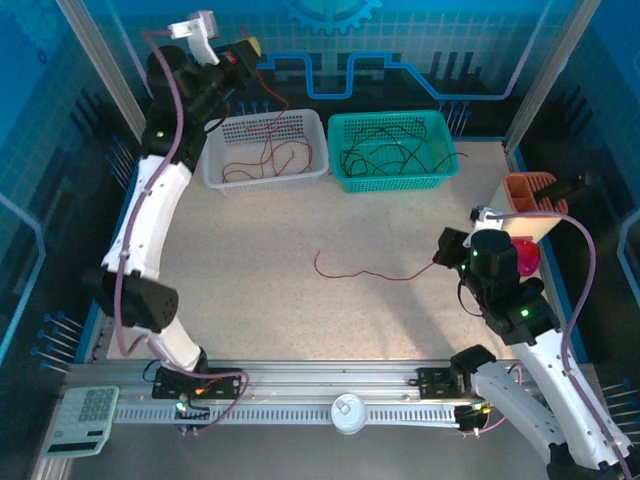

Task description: Untangle the cables

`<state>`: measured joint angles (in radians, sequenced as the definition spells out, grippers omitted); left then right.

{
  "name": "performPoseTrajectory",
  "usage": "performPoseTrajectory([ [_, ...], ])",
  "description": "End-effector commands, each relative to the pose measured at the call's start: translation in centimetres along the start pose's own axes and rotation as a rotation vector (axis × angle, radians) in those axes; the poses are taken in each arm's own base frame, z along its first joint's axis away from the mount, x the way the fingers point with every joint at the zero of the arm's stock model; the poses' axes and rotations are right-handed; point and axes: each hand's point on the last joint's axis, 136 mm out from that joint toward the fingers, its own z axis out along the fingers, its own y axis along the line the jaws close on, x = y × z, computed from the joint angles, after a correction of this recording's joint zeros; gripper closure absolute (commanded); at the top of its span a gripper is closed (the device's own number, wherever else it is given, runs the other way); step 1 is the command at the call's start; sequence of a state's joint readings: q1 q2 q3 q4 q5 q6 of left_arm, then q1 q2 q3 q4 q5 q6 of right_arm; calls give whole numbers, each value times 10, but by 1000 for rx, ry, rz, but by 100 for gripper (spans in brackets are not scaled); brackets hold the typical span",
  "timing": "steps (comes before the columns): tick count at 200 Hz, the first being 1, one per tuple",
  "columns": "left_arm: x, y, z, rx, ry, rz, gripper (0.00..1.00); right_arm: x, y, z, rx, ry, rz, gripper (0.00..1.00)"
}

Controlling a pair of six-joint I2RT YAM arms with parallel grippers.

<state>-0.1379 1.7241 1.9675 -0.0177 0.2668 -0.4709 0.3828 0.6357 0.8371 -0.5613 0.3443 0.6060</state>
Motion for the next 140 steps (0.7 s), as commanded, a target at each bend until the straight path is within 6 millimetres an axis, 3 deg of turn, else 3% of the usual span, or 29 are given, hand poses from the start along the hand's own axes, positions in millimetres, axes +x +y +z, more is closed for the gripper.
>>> performPoseTrajectory([
  [1, 20, 36, 23, -57, 28, 4, 100, -17, 19, -8, -82, -14, 10, 100],
  [50, 101, 115, 49, -174, 164, -30, 99, -45, 63, -10, -233, -33, 12, 100],
  [55, 109, 121, 49, -183, 178, -32, 90, -49, 68, -10, -245, -38, 12, 100],
  [67, 124, 133, 45, -213, 196, -27, 55, -57, 81, -8, -275, -48, 8, 100],
  [79, 133, 141, 39, -233, 218, -24, 29, -66, 94, -6, -301, -61, -2, 100],
  [92, 133, 143, 29, -244, 228, -10, 2, -76, 111, -4, -332, -74, -19, 100],
  [140, 97, 115, -23, -249, 205, 96, 1, -116, 166, 2, -424, -133, -61, 100],
])
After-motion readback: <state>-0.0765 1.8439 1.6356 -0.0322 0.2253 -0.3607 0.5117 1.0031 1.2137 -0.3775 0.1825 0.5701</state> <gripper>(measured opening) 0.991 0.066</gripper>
